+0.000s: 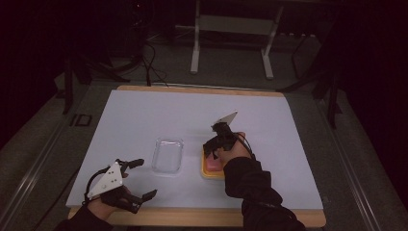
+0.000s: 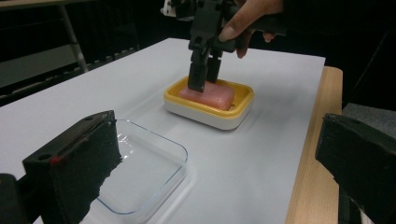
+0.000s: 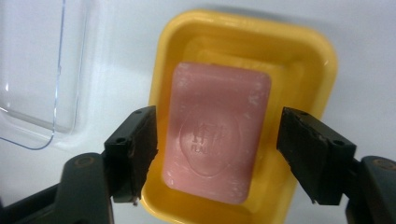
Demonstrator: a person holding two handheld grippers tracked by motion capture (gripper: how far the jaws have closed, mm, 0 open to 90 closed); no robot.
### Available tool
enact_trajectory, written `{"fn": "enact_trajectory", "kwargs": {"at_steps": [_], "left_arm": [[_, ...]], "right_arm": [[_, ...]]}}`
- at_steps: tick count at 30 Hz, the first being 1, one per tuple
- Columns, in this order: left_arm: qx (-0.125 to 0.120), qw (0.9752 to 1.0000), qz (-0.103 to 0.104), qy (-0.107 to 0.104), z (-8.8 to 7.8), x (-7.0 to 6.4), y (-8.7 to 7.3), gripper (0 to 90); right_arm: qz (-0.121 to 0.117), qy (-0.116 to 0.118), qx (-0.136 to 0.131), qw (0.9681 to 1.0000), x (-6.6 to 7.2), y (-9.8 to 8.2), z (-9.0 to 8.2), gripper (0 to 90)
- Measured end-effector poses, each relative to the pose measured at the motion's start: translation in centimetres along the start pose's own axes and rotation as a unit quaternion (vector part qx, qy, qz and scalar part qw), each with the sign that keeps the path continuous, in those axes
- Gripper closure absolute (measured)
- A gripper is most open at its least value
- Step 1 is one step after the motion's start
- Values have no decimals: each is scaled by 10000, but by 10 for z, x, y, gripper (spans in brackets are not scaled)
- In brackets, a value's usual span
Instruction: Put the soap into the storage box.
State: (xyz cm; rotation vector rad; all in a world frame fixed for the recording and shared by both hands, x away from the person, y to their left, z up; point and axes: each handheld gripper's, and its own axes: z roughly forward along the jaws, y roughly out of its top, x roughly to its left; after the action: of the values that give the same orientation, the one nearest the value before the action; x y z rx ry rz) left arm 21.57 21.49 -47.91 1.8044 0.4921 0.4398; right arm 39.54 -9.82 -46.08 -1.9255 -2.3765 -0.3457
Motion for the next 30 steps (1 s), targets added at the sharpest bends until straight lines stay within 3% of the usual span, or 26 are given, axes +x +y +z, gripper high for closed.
{"fn": "enact_trajectory", "kwargs": {"at_steps": [6,7,9,14,19,22,24,27,29,30], "left_arm": [[-10,10000,-6,-20,0,0,0,2],[-10,10000,-6,-20,0,0,0,2],[-17,10000,-15,-12,0,0,0,2],[-14,10000,-48,20,0,1,0,2],[-4,10000,-52,52,-1,1,-1,2],[-1,9999,-94,75,-2,0,-2,2],[-20,9999,-97,82,-4,-1,-3,2],[-27,9999,-124,112,-7,-1,-3,2],[-44,9998,-145,136,-8,-1,-4,2],[-41,9997,-158,153,-9,-1,-4,2]], "right_arm": [[-657,-237,-213,9973,6,-3,-12,264],[-657,-237,-213,9973,6,-3,-12,264],[-968,-286,-316,9944,5,-6,-16,224],[-1311,-150,-556,9897,-1,-12,-21,130],[-1554,-258,-711,9849,-3,-15,-25,127],[-1852,-231,-972,9776,-5,-18,-32,136],[-1891,-188,-1038,9763,-9,-19,-35,137],[-2240,-115,-1234,9667,-13,-22,-39,136],[-2556,-90,-1350,9573,-17,-26,-40,132],[-2626,-89,-1383,9549,-19,-29,-42,132]]}}
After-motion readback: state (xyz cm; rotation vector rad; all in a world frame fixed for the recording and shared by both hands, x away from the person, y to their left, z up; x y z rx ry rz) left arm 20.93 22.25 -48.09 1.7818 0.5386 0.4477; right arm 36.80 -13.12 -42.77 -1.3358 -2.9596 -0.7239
